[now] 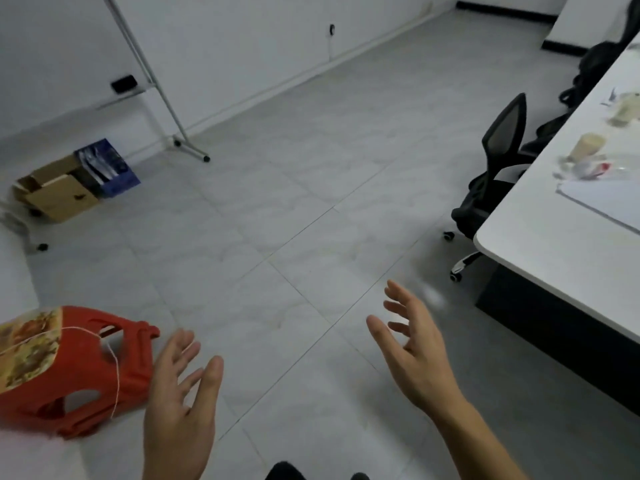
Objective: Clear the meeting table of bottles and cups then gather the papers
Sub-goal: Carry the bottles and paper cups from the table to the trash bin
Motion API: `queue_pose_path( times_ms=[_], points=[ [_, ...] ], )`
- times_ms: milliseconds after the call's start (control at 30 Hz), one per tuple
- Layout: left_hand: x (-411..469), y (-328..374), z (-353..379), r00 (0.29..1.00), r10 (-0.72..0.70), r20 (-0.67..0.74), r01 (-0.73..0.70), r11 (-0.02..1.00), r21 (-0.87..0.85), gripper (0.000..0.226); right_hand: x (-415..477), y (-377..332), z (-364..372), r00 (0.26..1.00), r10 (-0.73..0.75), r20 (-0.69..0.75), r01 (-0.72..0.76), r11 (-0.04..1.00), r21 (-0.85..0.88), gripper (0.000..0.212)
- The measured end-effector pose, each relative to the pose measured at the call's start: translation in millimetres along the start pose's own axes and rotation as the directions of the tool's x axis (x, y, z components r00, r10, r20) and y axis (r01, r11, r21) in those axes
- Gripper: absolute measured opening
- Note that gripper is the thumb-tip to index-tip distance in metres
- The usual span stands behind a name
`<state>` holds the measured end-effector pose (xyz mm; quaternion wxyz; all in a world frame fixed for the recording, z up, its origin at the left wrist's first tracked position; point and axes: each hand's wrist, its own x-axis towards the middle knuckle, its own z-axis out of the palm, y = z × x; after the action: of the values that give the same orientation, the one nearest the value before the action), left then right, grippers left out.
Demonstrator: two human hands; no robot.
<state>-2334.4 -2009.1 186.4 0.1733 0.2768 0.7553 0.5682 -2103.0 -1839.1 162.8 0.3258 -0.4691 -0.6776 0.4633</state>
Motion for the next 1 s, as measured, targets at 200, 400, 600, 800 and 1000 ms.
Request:
queue_pose_path(
  times_ms=[200, 400, 600, 800, 1000],
  points=[
    [110.1, -15.6, 81.5, 0.995, -0.012, 0.095, 0.012, 1.0, -0.003, 0.056, 111.7, 28.4, 10.2, 0.997, 0.057, -0.057, -0.059, 0.998, -0.034, 0.058],
    [277.5, -8.9, 210.5, 0.931, -0.012, 0.364, 0.023, 0.999, -0.027, 0.046, 254.1, 39.3, -11.7, 0.963, 0.143, -0.23, -0.165, 0.983, -0.078, 0.053],
    [412.3, 58.3, 345.7, 0.801, 0.05, 0.597, -0.069, 0.998, 0.008, 0.043, 339.5, 35.6, -62.5, 0.844, 0.221, -0.488, -0.277, 0.96, -0.045, 0.045],
    [472.5, 98.0, 500.3, 0.616, 0.105, 0.781, -0.184, 0.983, 0.013, 0.045, 391.5, 80.6, -112.6, 0.618, 0.387, -0.685, -0.395, 0.905, 0.156, 0.046],
    [492.8, 136.7, 661.6, 0.459, 0.117, 0.881, -0.285, 0.958, 0.021, 0.047, 487.6, 140.8, -190.3, 0.479, 0.484, -0.732, -0.411, 0.861, 0.299, 0.047]
  ],
)
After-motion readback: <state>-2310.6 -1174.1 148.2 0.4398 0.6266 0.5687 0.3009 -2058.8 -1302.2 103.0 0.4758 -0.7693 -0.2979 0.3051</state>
